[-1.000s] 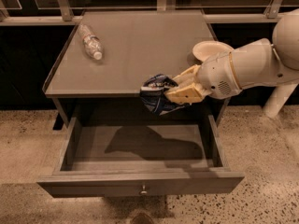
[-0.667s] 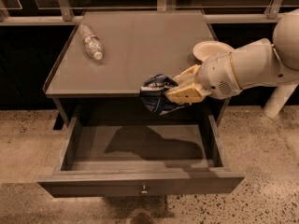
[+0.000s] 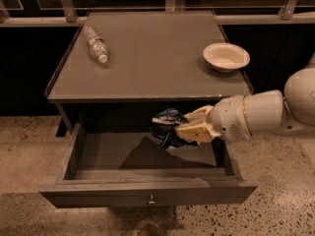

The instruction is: Place blue chip bag into top drawer

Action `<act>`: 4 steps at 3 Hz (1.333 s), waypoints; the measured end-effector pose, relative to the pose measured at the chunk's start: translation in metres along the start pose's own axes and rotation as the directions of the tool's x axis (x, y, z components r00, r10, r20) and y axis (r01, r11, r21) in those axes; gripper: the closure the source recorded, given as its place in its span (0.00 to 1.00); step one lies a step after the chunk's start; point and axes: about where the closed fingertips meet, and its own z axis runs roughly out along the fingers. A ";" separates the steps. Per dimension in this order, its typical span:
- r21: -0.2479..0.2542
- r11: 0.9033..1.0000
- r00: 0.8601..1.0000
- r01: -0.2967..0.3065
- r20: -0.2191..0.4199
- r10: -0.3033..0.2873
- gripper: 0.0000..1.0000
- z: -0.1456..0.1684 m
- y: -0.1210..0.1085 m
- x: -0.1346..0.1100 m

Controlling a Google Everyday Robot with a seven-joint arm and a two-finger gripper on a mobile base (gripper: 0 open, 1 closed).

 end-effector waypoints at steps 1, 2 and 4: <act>-0.023 0.996 0.996 -0.090 0.019 0.090 1.00 0.014 0.005 0.032; -0.048 0.986 0.987 -0.158 0.023 0.159 1.00 0.028 -0.001 0.061; -0.037 0.969 0.969 -0.245 -0.050 0.243 1.00 0.051 -0.029 0.111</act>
Offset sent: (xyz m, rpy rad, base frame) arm -0.0065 -0.0129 -0.1081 0.1233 0.2207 -0.0733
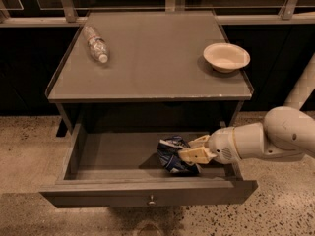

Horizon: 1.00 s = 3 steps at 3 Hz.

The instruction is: Place blue chip bag into top drawer

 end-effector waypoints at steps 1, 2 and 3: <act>0.000 1.000 1.000 -0.001 -0.002 0.001 0.81 0.000 0.000 0.001; 0.000 1.000 1.000 -0.001 -0.002 0.001 0.58 0.000 0.000 0.001; 0.000 1.000 1.000 -0.001 -0.002 0.001 0.35 0.000 0.000 0.001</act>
Offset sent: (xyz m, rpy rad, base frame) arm 0.0001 -0.0003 -0.0008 -0.0014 0.0016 -0.0003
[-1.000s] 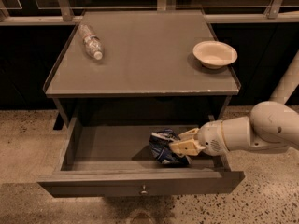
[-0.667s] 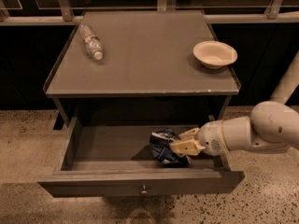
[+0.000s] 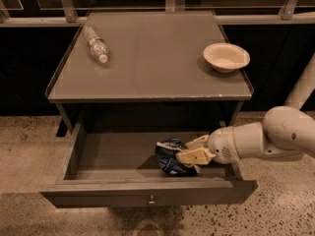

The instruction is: Place blue chip bag into top drawer

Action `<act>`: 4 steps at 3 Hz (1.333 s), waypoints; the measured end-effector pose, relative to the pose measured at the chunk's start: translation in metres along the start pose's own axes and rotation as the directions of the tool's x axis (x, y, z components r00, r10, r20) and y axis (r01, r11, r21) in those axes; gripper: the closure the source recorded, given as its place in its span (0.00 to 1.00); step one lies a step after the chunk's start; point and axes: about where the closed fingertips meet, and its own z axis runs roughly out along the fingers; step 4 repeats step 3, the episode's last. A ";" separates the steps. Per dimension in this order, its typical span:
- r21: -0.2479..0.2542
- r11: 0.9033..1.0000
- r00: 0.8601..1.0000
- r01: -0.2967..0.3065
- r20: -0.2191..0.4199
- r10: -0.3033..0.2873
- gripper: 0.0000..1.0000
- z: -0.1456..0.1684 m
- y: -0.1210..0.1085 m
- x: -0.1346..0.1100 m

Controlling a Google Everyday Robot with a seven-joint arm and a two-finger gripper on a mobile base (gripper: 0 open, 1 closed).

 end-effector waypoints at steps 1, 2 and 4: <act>0.000 1.000 1.000 0.000 0.000 0.000 0.12 0.000 0.000 0.000; 0.000 1.000 1.000 0.000 0.000 0.000 0.00 0.000 0.000 0.000; 0.000 1.000 1.000 0.000 0.000 0.000 0.00 0.000 0.000 0.000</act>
Offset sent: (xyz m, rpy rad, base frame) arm 0.0000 0.0000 0.0000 0.0000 0.0000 0.0000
